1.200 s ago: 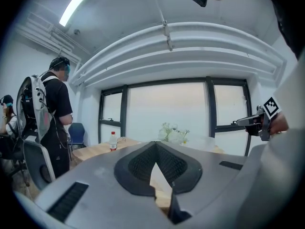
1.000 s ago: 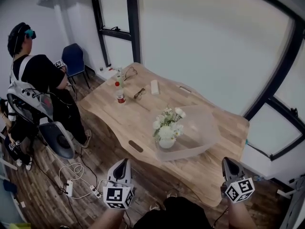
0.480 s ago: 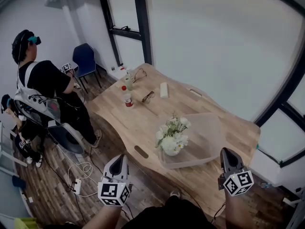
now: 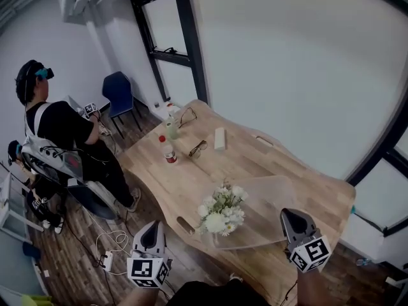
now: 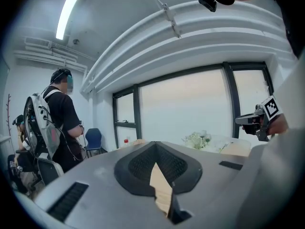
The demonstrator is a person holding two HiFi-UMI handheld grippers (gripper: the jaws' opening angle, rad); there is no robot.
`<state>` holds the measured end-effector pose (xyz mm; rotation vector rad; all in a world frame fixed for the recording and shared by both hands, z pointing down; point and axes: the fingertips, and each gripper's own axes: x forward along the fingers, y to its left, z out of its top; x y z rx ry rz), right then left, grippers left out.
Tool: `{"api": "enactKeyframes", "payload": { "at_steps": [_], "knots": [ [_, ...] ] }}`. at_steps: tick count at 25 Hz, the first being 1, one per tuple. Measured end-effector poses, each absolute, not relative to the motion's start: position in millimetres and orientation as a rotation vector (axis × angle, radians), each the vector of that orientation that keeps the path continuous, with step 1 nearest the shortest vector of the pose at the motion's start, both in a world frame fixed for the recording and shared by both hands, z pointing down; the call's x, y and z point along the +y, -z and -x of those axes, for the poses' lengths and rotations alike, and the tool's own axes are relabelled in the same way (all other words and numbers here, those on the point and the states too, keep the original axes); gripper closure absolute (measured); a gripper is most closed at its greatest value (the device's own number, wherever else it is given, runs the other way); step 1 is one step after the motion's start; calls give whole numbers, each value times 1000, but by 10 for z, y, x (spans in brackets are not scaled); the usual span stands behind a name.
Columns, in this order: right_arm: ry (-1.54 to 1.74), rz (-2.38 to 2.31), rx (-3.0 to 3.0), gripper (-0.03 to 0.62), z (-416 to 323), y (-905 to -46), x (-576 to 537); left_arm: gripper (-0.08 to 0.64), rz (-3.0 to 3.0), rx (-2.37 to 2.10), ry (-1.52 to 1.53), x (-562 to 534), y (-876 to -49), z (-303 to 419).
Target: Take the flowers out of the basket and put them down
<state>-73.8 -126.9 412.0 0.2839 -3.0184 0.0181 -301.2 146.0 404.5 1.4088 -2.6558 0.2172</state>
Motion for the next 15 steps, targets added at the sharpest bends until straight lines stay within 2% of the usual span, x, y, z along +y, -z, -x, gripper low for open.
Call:
{"api": "enactKeyframes", "payload": {
  "at_steps": [9, 15],
  "knots": [
    [12, -115, -3026, 571, 1153, -3960, -1411, 555, -1467, -2570, -215, 1082, -4210, 3038],
    [67, 192, -2894, 571, 1365, -4294, -1129, 555, -1504, -2505, -170, 825, -4416, 3336]
  ]
}}
